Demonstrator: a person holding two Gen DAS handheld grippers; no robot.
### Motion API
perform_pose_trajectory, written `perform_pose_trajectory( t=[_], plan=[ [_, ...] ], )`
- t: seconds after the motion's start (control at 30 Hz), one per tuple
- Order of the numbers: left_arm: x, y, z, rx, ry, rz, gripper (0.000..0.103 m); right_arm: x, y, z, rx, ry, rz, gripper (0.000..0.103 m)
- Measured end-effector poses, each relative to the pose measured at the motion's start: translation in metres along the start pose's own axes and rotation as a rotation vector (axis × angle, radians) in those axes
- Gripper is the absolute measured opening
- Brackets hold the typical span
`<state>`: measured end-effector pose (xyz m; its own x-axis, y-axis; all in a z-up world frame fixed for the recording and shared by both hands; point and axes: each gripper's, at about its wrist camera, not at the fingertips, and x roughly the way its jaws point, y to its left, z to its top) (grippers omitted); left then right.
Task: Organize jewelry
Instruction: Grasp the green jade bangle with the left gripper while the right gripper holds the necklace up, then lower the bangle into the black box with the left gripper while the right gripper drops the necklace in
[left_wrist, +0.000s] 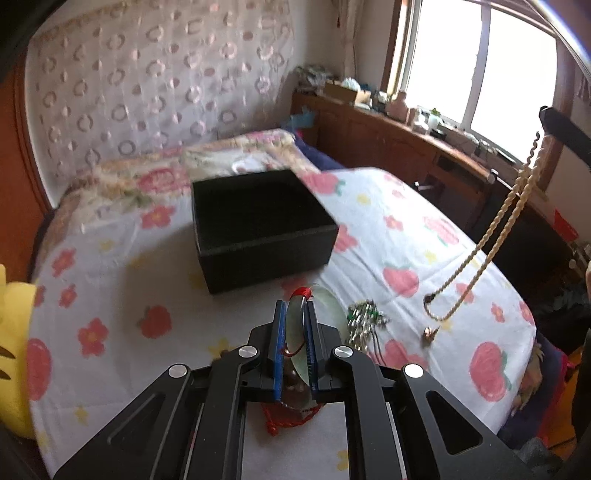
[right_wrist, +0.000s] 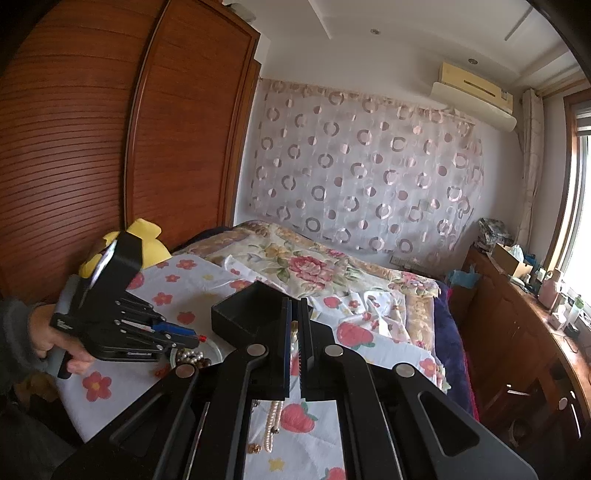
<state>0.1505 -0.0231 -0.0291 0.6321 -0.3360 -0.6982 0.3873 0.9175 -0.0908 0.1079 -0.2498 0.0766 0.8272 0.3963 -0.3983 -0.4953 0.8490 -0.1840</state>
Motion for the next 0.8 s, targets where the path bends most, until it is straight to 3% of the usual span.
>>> perform_pose_trajectory(
  t=[0.33, 0.8],
  plan=[
    [-0.030, 0.008, 0.020, -0.014, -0.096, 0.067, 0.009, 0.012, 0.001, 0.024, -0.020, -0.030, -0.006, 0.004],
    [-0.062, 0.033, 0.041, -0.060, -0.194, 0.129, 0.009, 0.059, 0.001, 0.099, -0.076, -0.059, -0.043, 0.004]
  ],
)
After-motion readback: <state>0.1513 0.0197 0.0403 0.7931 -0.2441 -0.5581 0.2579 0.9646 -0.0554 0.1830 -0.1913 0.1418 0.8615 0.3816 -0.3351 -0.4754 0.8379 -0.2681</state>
